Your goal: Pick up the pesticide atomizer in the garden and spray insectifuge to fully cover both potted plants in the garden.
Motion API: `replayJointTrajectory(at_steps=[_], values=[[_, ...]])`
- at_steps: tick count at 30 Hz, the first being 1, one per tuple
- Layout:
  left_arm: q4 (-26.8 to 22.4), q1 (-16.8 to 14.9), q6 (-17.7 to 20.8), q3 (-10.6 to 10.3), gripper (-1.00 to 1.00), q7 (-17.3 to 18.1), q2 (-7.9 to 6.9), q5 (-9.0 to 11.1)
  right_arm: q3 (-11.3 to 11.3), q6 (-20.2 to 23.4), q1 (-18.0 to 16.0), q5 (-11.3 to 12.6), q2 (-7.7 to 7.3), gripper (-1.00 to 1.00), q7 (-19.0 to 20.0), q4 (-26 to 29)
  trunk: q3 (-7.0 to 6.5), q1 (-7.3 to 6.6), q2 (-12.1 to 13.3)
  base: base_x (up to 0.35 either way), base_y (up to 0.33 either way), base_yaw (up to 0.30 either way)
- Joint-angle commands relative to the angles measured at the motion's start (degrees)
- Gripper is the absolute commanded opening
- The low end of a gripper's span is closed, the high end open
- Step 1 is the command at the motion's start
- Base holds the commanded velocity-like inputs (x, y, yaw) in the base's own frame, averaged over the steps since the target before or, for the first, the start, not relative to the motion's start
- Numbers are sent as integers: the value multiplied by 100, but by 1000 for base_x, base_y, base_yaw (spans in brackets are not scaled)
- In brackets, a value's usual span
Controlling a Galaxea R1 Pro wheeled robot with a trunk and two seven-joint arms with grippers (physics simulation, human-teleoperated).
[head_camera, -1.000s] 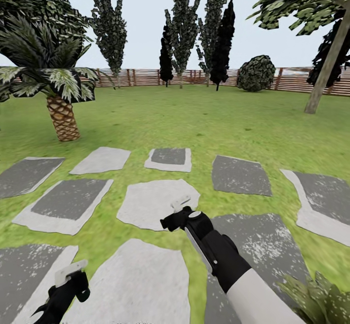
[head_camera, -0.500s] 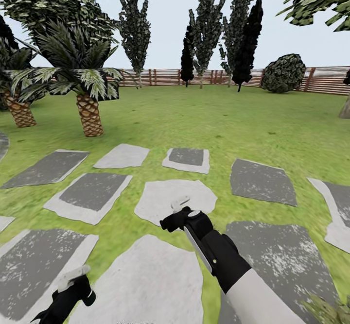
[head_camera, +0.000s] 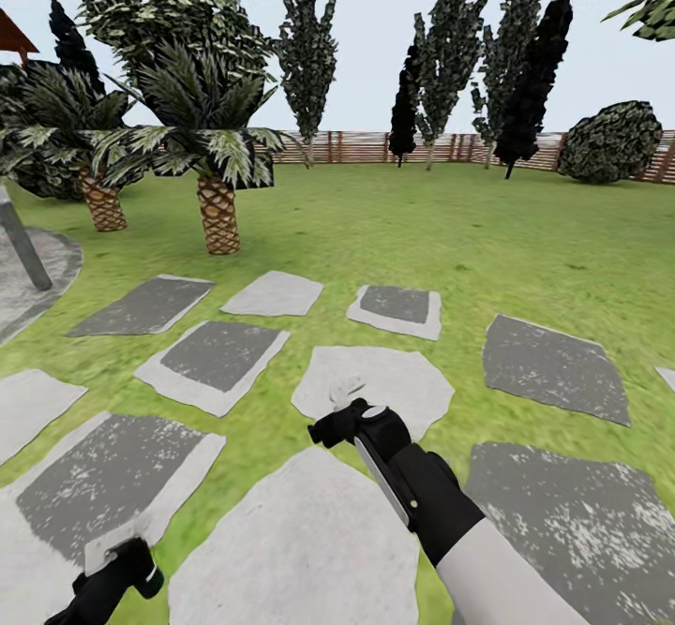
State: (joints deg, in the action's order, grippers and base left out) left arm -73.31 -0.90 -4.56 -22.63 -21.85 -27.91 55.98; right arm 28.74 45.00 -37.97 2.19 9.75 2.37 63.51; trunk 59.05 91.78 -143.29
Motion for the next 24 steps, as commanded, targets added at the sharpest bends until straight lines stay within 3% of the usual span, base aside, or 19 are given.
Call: replayJointTrajectory(at_steps=[1,2,4,5,6,7,8,9,11,14,16,17,24], values=[[54,32,2,169,-100,-2,135,-110,0,0,0,1,0,100,0,1,0,0,0,0,0,270],[245,53,23,583,-100,9,445,-598,0,6,0,3,0,100,0,1,0,0,0,0,0,270],[456,62,282,1137,-100,94,780,-1211,0,8,0,8,0,100,0,3,0,0,0,0,0,270],[474,63,537,1320,-100,242,887,-1322,0,9,-3,9,0,100,0,3,0,0,0,0,0,270],[500,64,896,1621,-100,669,990,-1407,0,9,-1,10,0,100,0,3,0,0,0,0,0,270],[525,64,1080,1786,-100,986,970,-1506,7,9,0,11,0,100,2,-3,0,0,0,0,0,270],[589,64,1344,1867,-100,1575,744,-1818,87,4,0,17,16,100,7,-16,0,0,0,0,0,270],[645,76,1413,1915,-100,1988,632,-1923,187,2,0,20,24,100,8,-22,0,0,0,0,0,270],[783,111,1446,2086,-100,2254,546,-1990,237,0,0,24,24,100,9,-29,0,0,0,0,0,270],[849,124,1457,2220,-100,2367,514,-2022,261,-1,-1,10,24,100,3,-12,0,0,0,0,0,270],[835,125,1448,2238,-100,2376,512,-2018,284,-2,0,15,24,100,7,-2,0,0,0,0,0,270],[722,125,840,2251,-100,2376,557,-1990,530,-46,2,5,24,100,16,1,0,0,0,0,0,269],[529,125,881,2245,-100,2417,576,-1900,600,-28,1,20,24,100,53,-43,5,0,0,0,14,203]])
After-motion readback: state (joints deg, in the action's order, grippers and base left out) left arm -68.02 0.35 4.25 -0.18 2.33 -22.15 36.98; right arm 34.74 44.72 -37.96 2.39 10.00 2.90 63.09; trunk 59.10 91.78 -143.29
